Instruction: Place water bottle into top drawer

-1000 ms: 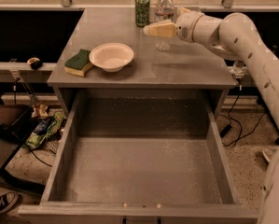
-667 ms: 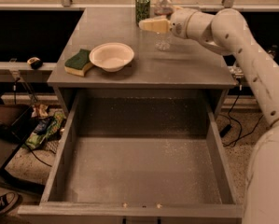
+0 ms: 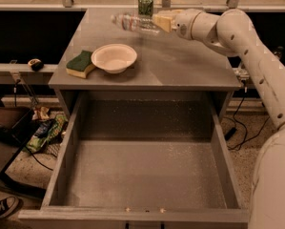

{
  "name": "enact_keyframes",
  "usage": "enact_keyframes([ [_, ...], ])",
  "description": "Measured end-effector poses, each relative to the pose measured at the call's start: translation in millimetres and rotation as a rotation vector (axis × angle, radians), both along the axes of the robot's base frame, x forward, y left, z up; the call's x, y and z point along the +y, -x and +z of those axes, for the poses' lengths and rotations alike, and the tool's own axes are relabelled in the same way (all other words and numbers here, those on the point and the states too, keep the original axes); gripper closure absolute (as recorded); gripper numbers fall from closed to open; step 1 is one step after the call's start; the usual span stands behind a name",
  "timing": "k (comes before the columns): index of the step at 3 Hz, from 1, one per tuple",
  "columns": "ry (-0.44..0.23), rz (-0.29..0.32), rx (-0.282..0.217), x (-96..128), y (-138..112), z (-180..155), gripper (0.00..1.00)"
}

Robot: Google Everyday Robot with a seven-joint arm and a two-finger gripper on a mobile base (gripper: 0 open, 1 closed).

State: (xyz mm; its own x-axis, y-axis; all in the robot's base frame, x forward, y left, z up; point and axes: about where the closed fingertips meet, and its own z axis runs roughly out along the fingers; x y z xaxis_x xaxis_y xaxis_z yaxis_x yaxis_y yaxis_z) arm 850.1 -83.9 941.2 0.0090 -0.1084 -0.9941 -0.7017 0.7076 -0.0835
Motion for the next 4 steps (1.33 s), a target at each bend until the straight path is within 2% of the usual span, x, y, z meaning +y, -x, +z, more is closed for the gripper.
enact_keyframes([
  [1, 0.0, 0.0, 0.0, 0.0, 0.0, 0.0, 0.86],
  [2, 0.0, 0.0, 0.0, 0.0, 0.0, 0.0, 1.0],
  [3, 0.0, 0.0, 0.0, 0.1, 0.0, 0.0, 1.0],
  [4, 0.072, 0.013, 0.001, -3.6, 2.4, 3.7, 1.0],
])
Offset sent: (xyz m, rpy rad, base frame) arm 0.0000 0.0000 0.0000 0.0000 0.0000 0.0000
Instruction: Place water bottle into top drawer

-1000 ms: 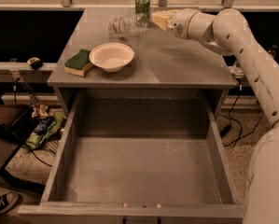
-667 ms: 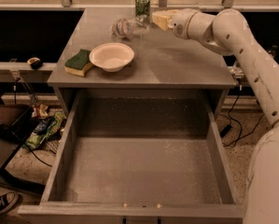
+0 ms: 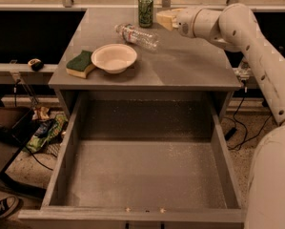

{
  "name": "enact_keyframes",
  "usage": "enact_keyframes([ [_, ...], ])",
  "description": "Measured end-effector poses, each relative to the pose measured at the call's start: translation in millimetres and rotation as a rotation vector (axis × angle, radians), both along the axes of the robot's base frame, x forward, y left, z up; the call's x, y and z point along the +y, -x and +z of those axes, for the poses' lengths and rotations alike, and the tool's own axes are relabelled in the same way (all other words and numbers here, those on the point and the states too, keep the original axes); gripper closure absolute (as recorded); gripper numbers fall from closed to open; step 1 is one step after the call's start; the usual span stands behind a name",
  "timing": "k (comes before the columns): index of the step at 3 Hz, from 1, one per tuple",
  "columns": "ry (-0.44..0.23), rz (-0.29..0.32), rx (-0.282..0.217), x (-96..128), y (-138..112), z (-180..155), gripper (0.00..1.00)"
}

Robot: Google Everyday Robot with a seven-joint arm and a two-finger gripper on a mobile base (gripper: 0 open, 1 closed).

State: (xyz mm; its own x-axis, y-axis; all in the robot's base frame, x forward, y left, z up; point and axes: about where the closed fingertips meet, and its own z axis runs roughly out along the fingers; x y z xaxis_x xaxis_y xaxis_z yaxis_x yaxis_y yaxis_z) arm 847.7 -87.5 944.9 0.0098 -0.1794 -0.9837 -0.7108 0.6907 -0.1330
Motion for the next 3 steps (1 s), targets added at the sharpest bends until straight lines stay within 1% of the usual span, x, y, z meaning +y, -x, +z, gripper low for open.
enact_keyframes([
  [1, 0.157, 0.011, 0.008, -13.6, 7.0, 18.9, 1.0],
  [2, 0.362, 0.011, 0.043, -31.1, 15.5, 31.9, 1.0],
  [3, 0.622, 0.031, 0.11, -35.3, 29.3, 32.1, 1.0],
])
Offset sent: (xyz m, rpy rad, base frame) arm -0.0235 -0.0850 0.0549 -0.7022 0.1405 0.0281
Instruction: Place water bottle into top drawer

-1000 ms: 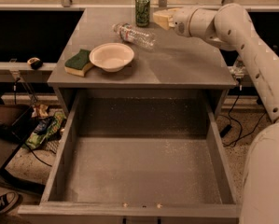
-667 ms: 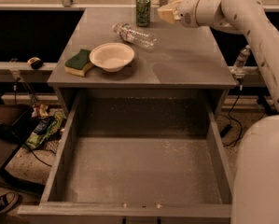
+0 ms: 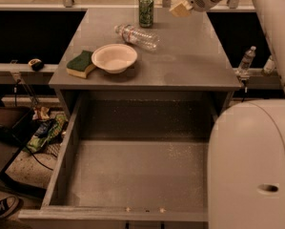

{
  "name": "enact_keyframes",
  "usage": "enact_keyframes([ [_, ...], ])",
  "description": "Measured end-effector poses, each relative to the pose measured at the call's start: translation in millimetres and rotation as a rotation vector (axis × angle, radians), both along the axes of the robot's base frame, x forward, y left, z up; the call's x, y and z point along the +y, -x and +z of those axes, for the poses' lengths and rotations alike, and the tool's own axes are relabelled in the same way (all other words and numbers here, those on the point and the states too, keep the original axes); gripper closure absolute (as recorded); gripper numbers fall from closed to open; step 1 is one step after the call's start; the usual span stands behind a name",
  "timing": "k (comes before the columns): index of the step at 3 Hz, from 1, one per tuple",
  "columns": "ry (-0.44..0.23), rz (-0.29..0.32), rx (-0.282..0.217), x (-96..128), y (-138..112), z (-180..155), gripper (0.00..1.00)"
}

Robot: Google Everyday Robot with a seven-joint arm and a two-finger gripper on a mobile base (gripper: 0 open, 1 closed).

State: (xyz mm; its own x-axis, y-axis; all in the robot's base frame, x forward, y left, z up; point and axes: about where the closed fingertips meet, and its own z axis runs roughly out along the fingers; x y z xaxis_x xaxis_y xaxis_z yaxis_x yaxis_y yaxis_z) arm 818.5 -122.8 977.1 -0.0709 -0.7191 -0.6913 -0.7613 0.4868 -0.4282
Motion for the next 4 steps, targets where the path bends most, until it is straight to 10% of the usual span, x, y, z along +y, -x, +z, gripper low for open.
enact_keyframes([
  [1, 0.108, 0.025, 0.017, 13.0, 2.4, 1.1, 1.0],
  [4, 0.194, -0.039, 0.04, 31.2, -0.6, 1.7, 0.34],
])
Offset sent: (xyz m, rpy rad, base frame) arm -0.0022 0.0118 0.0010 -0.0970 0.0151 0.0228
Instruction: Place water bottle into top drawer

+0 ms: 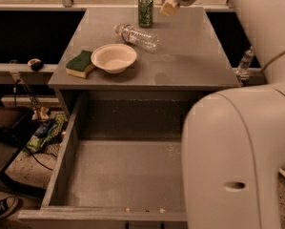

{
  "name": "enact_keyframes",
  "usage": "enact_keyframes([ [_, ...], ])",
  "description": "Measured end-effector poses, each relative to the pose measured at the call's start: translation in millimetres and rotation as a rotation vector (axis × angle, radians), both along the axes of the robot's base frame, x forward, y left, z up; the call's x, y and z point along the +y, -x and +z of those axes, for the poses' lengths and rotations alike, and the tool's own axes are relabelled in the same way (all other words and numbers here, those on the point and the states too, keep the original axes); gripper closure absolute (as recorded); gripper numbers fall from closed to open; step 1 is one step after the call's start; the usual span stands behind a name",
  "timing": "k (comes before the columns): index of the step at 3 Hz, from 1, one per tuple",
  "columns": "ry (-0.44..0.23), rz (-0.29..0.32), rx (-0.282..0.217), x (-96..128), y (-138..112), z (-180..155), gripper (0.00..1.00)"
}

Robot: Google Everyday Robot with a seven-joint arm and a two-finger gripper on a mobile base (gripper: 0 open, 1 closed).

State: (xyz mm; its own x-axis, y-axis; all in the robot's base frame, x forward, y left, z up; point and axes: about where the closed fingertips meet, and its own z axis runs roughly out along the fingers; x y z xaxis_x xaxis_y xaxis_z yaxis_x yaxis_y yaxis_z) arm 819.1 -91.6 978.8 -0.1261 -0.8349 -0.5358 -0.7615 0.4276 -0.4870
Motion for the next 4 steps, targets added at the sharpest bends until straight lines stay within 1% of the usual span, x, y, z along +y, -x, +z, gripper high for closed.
enact_keyframes([
  [1, 0.172, -0.044, -0.013, 38.3, -15.7, -3.6, 0.11],
  [2, 0.28, -0.051, -0.023, 76.8, -27.0, -9.9, 0.0],
  [3, 0.35, -0.059, 0.012, 107.7, -35.9, -31.5, 0.0],
  [4, 0.375, -0.069, 0.059, 119.3, -41.3, -56.0, 0.0],
])
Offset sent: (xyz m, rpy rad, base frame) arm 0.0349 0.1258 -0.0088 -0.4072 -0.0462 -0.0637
